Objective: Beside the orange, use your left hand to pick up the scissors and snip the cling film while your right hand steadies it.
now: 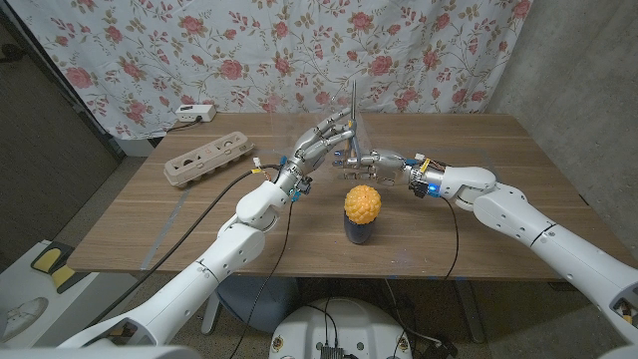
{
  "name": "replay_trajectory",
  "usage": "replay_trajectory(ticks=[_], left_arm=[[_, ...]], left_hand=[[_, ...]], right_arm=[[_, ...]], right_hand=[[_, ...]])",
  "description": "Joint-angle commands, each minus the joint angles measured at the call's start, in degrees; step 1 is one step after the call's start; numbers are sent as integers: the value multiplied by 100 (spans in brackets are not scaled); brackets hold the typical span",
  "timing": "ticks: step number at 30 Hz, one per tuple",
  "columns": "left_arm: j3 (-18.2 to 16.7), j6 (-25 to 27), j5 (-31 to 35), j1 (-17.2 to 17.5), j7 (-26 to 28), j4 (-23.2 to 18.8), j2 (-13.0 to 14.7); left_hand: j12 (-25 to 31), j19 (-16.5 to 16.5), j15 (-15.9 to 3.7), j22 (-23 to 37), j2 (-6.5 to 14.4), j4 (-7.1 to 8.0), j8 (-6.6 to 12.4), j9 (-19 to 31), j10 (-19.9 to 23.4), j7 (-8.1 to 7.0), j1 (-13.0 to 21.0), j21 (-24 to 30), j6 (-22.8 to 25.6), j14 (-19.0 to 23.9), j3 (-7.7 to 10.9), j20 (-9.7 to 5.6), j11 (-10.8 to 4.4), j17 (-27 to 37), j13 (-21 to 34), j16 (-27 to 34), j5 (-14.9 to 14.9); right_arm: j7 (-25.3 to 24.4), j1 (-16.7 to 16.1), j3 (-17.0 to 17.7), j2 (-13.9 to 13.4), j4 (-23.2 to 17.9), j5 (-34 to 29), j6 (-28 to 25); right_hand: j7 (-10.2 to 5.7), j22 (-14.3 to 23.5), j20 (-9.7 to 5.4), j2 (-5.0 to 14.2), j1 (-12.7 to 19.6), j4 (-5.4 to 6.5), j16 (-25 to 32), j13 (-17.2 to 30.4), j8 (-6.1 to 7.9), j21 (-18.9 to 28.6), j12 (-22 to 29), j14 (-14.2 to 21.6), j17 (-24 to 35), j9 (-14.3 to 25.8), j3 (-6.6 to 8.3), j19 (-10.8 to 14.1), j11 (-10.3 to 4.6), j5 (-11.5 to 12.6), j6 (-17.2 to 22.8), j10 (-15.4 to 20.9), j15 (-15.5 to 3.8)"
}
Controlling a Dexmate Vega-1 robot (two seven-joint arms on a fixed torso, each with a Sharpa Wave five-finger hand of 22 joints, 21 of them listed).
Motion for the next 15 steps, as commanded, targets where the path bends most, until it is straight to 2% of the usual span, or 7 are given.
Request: replay_trajectory(ticks=[1, 3, 6, 8, 13, 15], left_arm=[[-14, -42, -6, 39, -1, 17, 0], [-18, -54, -5, 48, 0, 15, 2], [-23, -59, -5, 58, 0, 6, 11], [-26, -63, -2, 65, 0, -7, 19], [-37, -61, -1, 84, 23, -32, 29], [-36, -62, 3, 87, 25, -32, 30]], left_hand=[[51, -12, -216, 5, 348, 0, 27, 12, 87, -18, 363, 26, 76, 33, -10, -11, -31, 16, 14, 34, 23], [54, -13, -213, 5, 349, 3, 26, 12, 88, -18, 363, 26, 81, 37, -13, -12, -29, 22, 17, 38, 23], [51, -13, -213, 5, 349, 3, 24, 12, 85, -18, 366, 26, 85, 39, -15, -16, -29, 27, 14, 40, 23], [47, -15, -218, 5, 349, 2, 25, 12, 80, -18, 370, 25, 90, 38, -17, -16, -28, 30, 10, 42, 23], [52, -20, -218, 5, 353, 6, 34, 13, 87, -17, 372, 24, 124, 42, -22, -18, -27, 41, 12, 49, 24], [57, -21, -218, 5, 354, 7, 36, 13, 93, -17, 373, 24, 133, 44, -24, -17, -27, 46, 17, 53, 24]], right_arm=[[-62, -25, 20, -73, -123, -9, -94], [-106, -46, 32, -95, -159, -31, -83], [-155, -57, 39, -116, -189, -39, -109], [-158, -55, 34, -116, -185, -35, -123], [-218, -75, 38, -118, -203, -44, -127], [-224, -74, 37, -120, -208, -41, -138]], right_hand=[[123, 21, 66, -126, -128, 57, 75, 71, 66, 30, 141, 225, 19, 73, -76, 97, -307, 14, 99, 521, -40], [171, 22, 113, -169, -174, 53, 104, 127, 92, 36, 233, 374, 19, 116, -119, 157, -463, -3, 101, 807, -69], [246, 21, 233, -216, -175, 21, 165, 206, 119, 51, 343, 619, 20, 156, -147, 269, -543, -17, 96, 1132, -131], [245, 21, 225, -221, -173, 16, 170, 220, 116, 52, 353, 646, 20, 163, -150, 288, -553, -19, 76, 1164, -160], [261, 22, 221, -204, -154, 8, 243, 381, 147, 36, 506, 892, 45, 221, -163, 349, -738, -27, 44, 1531, -335], [267, 22, 246, -210, -155, 8, 268, 525, 153, 28, 683, 977, 60, 256, -188, 377, -784, -42, 48, 1803, -364]])
